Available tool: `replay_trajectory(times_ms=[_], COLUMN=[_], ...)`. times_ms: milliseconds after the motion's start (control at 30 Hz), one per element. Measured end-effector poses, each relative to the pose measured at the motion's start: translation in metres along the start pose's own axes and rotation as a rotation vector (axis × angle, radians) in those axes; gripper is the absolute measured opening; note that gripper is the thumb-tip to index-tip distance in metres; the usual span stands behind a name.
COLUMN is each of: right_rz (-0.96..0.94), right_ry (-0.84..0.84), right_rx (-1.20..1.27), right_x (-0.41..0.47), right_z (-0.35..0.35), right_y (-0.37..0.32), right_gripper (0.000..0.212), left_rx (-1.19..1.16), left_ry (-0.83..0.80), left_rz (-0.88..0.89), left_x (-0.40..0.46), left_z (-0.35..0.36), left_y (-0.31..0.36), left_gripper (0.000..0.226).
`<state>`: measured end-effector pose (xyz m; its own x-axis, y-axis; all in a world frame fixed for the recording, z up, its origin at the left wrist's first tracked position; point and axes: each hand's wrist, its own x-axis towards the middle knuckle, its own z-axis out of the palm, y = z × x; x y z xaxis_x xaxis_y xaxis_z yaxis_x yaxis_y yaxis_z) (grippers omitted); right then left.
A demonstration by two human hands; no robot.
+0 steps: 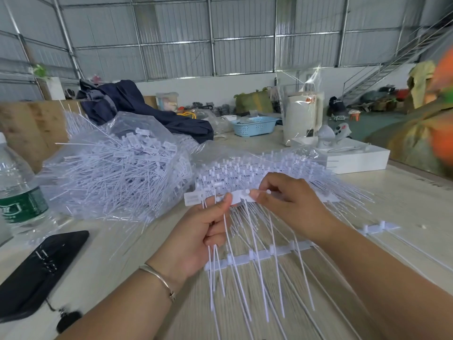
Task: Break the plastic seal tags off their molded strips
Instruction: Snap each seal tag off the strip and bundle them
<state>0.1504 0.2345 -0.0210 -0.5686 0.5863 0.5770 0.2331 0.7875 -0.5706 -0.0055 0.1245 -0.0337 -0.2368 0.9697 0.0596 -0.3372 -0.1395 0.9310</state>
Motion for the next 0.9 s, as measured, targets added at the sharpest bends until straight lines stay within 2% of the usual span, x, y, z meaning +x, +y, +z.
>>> replay_trajectory(times_ms=[100, 200, 400, 567, 667, 733, 900], right_rz=[0.103, 0.132, 0.187, 0.173, 0.16, 0.146, 0.149], right_ry=[-0.051, -0.123, -0.215, -0.262, -0.256, -0.242, -0.128], right_rx=[0.382, 0.518, 0.514, 0.609, 0.621, 0.568, 0.424], right_x=[-0.0004, -0.0007, -0.0025, -0.0052, -0.0044, -0.0037, 0.0003], right_z=[-0.002, -0.0031, -0.0004, 0.0045, 0.0049, 0.0041, -0.0009], right_y=[-0.0054, -0.0058, -0.0045, -0.0069, -0.0073, -0.0056, -0.0011], right_gripper=[0.047, 0.049, 0.042, 0.039, 0.044, 0.052, 0.043], left_rx=[-0.03, -0.071, -0.124, -0.165, -0.208, -0.221, -0.244], left_ry=[-0.047, -0.064, -0.135, -0.255, -0.293, -0.278, -0.089], left_rz=[-0.024, -0.064, -0.152, -0.224, -0.252, -0.272, -0.141], left_x=[-0.0023, -0.0022, -0.0028, -0.0037, -0.0025, -0.0021, 0.003], left_z=[0.0025, 0.0027, 0.0013, 0.009, 0.0085, 0.0084, 0.0082], left_y=[0.0017, 0.0003, -0.001, -0.0073, -0.0081, -0.0082, -0.0064], left_gripper=[0.017, 0.016, 0.012, 0.036, 0.038, 0.031, 0.02])
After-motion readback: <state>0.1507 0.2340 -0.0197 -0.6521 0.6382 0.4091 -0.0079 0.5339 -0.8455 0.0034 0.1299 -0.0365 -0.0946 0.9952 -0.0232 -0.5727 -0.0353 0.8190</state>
